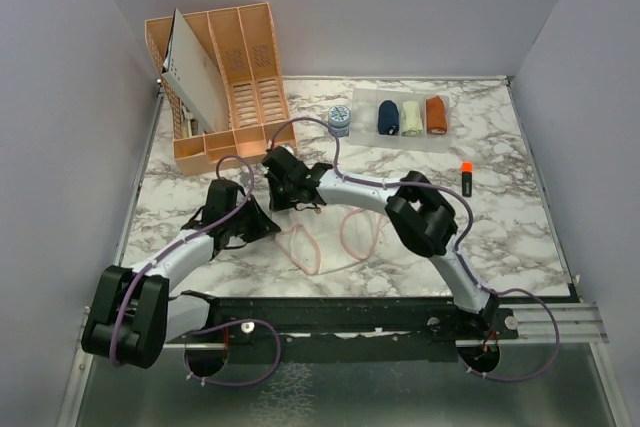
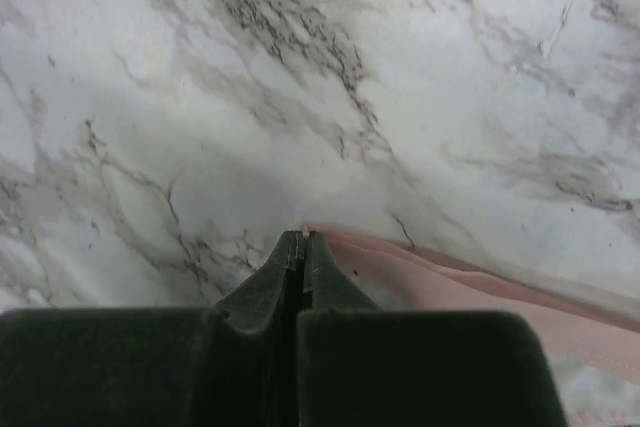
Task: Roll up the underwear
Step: Fold the underwear at the center of the board.
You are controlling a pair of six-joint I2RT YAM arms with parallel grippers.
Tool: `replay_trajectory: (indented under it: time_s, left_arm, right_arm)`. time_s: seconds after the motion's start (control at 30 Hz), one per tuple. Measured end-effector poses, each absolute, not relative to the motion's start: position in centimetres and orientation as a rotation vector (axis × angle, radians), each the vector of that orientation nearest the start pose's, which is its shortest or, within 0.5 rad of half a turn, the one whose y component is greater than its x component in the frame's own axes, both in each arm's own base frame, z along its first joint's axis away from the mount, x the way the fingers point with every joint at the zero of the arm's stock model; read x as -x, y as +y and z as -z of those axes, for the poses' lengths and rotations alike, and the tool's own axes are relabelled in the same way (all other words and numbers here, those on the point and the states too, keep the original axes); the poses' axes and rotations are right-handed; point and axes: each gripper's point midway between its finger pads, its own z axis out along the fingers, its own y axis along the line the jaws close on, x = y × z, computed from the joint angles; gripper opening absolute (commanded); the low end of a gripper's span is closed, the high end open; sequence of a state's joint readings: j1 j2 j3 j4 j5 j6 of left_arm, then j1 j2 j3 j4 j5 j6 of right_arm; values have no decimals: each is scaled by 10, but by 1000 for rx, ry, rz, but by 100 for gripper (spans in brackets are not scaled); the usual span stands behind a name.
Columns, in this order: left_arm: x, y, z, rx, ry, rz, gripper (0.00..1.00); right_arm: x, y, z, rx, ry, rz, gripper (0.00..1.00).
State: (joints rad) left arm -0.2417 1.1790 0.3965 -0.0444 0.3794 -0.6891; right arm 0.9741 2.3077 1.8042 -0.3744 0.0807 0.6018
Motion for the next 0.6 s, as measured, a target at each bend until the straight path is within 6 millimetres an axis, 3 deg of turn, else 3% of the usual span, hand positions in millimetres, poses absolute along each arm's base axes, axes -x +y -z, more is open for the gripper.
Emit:
replay_trajectory:
  time_s: [0.13,0.27,0.4,0.5,0.6]
  left_arm:
    - [-235,-160,-58,330,2445,959,0]
    - [-243,-165,-91,293,2368,996,0]
    - [-252,-171,-118,260,2317,1028,0]
    - [-251,-177,-123,240,2325,1042,0]
    - [-241,-196,-121,183,2374,1067,0]
  right_arm:
    - [-306,468,-39,421,2517,-744,0]
    - [-308,461,-65,408,2475,-920,1]
    - [-319,448,-86,376,2430,-991,1]
    - [-322,436,-100,358,2398,-1033,0]
    - [-325,420,-110,327,2376,-1055,0]
